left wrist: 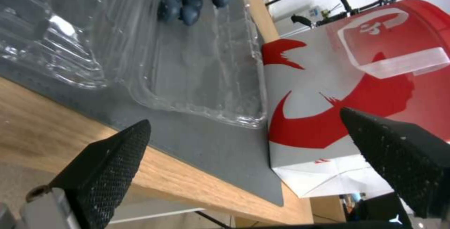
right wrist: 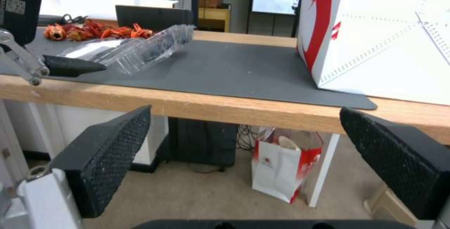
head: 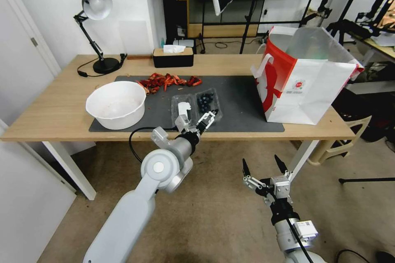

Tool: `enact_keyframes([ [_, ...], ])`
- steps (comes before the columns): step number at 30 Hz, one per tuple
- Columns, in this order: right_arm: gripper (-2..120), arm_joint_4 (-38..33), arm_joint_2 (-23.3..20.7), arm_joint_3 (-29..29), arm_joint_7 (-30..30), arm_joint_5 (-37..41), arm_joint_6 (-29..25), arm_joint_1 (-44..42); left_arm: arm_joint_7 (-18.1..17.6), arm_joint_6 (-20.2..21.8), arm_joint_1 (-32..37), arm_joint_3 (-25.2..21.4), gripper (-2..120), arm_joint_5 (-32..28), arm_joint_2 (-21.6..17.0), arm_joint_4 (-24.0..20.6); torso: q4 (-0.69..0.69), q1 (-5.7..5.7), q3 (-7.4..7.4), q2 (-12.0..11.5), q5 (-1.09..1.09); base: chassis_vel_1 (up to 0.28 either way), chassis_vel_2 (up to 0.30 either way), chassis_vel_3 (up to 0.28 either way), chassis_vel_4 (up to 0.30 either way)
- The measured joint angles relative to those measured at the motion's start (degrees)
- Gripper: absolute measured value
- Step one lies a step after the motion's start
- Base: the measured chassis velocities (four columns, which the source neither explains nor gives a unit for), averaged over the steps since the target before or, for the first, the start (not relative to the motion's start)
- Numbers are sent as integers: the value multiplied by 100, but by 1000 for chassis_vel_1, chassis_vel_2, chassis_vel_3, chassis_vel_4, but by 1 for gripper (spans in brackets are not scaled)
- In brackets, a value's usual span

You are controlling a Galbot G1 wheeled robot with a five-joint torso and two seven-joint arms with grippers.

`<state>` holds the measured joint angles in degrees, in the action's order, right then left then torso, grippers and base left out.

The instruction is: Close the takeout container lid, then place the container into the takeout bag.

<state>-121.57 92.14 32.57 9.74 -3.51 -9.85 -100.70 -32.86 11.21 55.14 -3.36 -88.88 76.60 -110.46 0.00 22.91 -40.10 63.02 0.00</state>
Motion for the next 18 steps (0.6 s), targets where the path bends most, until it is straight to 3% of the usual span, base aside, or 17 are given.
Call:
enact_keyframes([
  [18, 100, 50, 0, -5, 0, -8, 3, 39, 64, -44, -21, -140, 100, 18, -29, 175, 0, 0, 0, 0, 0, 0, 0, 0, 0],
])
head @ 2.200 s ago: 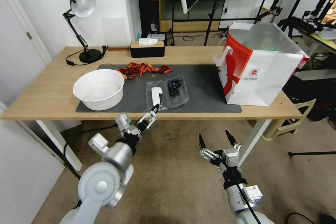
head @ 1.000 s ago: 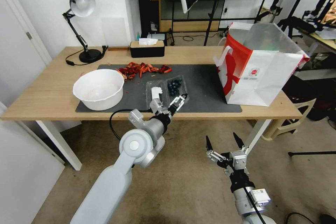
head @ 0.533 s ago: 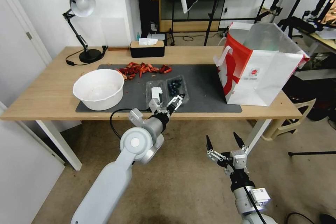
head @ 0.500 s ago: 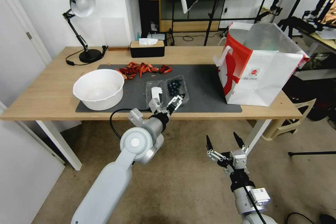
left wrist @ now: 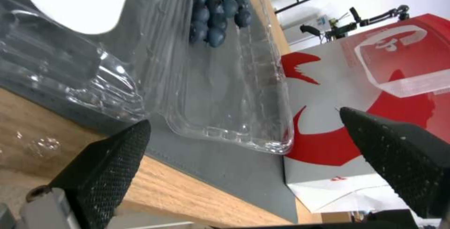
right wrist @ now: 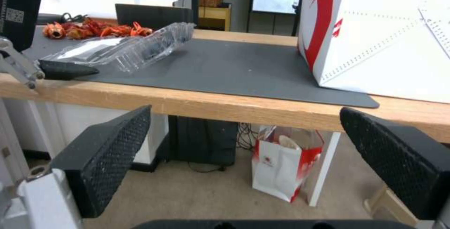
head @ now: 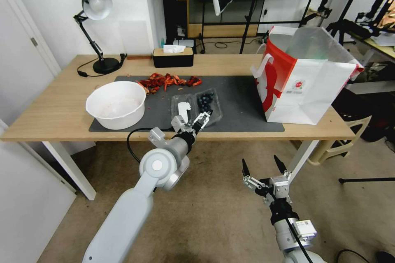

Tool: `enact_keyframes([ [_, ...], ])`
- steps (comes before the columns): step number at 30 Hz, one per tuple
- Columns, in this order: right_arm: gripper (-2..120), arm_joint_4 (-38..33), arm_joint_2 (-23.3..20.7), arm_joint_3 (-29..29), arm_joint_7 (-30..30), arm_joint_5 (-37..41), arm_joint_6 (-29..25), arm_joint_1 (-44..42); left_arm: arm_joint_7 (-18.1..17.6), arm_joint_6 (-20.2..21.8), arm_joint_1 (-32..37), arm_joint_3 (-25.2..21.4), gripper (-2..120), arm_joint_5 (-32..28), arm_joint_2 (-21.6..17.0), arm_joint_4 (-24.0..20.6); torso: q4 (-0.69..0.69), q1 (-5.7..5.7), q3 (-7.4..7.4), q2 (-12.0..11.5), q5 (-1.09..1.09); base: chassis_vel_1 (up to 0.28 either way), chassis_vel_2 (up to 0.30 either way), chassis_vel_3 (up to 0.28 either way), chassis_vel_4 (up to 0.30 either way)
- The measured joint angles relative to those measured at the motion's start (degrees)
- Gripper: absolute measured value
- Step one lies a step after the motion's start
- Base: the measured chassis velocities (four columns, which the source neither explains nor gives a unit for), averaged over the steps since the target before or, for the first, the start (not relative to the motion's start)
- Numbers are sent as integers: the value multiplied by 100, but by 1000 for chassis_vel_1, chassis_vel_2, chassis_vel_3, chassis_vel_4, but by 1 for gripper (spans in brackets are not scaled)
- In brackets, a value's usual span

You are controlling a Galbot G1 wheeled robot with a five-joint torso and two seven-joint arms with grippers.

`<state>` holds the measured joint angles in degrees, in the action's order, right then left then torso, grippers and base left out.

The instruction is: Close the takeout container lid, then place the container into the takeout bag.

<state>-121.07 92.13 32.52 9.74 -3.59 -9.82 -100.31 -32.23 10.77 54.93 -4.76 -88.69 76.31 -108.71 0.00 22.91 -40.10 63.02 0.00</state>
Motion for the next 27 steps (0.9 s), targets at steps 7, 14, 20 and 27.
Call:
enact_keyframes([
  [7, 100, 8, 0, -10, 0, -8, 0, 2, 8, -3, 1, -34, 100, 2, -11, 43, 0, 0, 0, 0, 0, 0, 0, 0, 0],
  [14, 100, 7, 0, -20, 0, -20, -1, -4, 13, -5, 28, -40, 100, 5, 4, 51, 0, 0, 0, 1, 1, 0, 0, 0, 0],
  [20, 100, 3, 0, -28, 0, -22, -2, -6, 14, -22, 46, -67, 100, 10, 8, 60, 0, 0, 0, 1, 0, 0, 0, 0, 0],
  [27, 100, 2, 0, -52, 0, -30, -3, -9, 33, -34, 76, -140, 100, 9, -4, 70, -1, 0, 0, 1, 0, 0, 0, 0, 0],
])
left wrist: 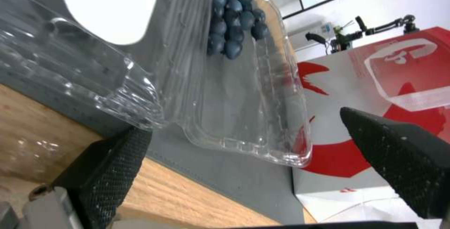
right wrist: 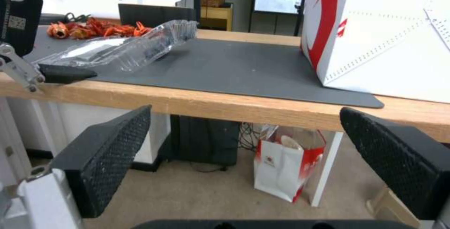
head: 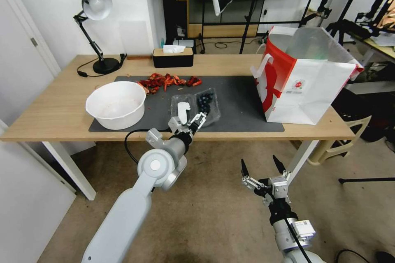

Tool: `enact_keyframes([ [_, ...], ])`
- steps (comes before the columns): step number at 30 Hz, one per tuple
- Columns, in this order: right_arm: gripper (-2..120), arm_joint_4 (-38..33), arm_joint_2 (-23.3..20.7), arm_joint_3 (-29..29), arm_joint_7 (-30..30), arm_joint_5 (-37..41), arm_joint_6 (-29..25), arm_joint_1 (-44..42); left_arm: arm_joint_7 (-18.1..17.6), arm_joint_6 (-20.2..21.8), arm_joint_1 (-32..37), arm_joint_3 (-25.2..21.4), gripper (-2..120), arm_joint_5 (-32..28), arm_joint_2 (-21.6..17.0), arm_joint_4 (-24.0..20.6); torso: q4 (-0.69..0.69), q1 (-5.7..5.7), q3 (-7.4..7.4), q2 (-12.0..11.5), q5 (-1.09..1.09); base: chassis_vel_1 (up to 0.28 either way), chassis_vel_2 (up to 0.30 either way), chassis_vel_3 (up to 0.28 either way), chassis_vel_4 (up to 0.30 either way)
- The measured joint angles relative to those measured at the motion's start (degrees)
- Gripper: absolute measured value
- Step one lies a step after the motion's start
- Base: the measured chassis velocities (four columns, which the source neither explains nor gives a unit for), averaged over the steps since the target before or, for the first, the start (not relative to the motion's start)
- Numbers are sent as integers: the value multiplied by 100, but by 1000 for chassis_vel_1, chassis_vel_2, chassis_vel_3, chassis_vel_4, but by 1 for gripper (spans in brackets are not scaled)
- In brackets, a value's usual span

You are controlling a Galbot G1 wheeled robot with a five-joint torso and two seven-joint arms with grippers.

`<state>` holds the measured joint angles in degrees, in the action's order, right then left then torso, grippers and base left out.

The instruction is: Close the takeout container lid, then place the container into the takeout bag.

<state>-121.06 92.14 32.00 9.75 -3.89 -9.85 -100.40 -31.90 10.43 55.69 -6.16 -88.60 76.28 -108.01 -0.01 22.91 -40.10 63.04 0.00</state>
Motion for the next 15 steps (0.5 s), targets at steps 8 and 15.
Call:
enact_keyframes([
  [8, 100, -2, 0, -26, 0, -19, -9, -14, 209, -149, 115, -41, 100, 137, -9, -15, 2, 1, 0, 0, 0, 0, 0, 0, 0],
  [15, 100, -1, 0, -37, 0, -23, -22, -22, 674, -392, 242, 105, 100, 785, -26, -62, 2, 2, -1, -2, 1, 0, 0, 0, 0],
])
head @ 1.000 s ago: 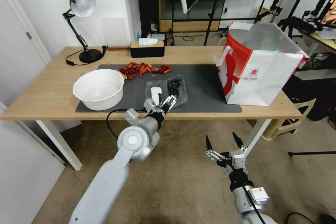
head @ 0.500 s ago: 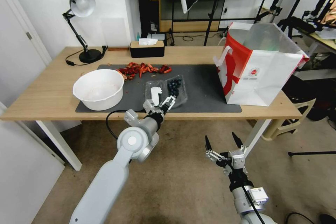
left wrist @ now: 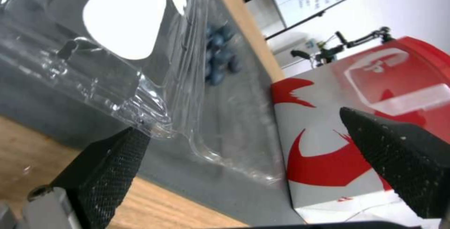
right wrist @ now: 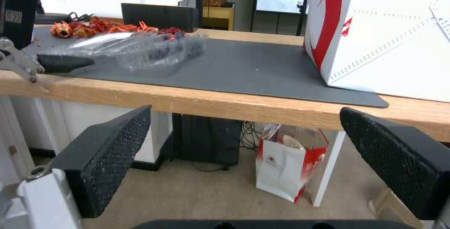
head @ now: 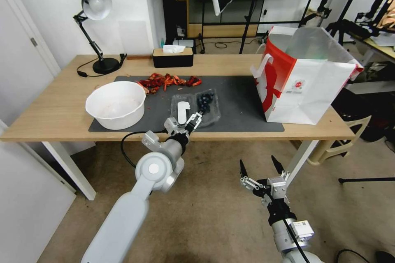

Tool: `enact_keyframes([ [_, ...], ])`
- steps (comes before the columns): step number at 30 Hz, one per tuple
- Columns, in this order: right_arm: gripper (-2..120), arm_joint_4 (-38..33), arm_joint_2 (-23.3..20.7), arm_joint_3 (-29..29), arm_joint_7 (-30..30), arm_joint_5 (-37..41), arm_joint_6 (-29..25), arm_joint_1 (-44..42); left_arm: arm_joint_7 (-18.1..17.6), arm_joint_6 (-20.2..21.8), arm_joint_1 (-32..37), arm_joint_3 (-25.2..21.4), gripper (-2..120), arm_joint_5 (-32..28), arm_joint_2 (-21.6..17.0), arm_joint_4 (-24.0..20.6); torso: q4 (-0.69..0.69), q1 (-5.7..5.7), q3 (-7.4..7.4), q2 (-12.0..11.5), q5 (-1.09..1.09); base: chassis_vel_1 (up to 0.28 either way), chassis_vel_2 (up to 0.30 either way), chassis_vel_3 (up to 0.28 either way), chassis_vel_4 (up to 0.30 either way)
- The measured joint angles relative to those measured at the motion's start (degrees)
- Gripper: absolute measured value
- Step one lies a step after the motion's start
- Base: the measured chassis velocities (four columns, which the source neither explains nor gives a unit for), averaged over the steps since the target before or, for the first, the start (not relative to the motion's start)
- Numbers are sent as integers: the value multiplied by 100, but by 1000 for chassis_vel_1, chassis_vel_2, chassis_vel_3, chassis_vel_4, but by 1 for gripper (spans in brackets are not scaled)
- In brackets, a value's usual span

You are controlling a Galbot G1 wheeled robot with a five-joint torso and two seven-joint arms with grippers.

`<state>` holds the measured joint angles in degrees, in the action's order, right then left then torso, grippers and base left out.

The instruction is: Close the takeout container lid, then place the container into the takeout bag.

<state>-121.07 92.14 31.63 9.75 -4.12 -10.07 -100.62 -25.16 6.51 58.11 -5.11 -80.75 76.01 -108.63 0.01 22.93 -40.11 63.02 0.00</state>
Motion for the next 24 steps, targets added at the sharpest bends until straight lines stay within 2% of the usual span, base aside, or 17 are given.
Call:
enact_keyframes([
  [10, 100, 0, 0, -3, 4, -1, -15, -19, 452, -318, 98, 136, 100, 734, -14, -46, -1, 0, 0, 0, 0, 0, 0, 0, 0],
  [14, 100, -4, 0, -5, 5, -1, -23, -22, 663, -531, 124, 183, 100, 1197, -30, -52, -1, 0, 0, 0, 0, 0, 0, 0, 0],
  [19, 100, -12, 0, -23, 6, -1, -31, -27, 981, -851, 169, 261, 100, 2188, -69, 60, -1, -1, 1, 0, 0, 0, 0, 0, 0],
  [24, 100, -18, 0, -23, 6, -2, -33, -26, 1140, -976, 169, 281, 100, 2454, -78, 88, -1, -1, 1, 0, 0, 0, 0, 0, 0],
])
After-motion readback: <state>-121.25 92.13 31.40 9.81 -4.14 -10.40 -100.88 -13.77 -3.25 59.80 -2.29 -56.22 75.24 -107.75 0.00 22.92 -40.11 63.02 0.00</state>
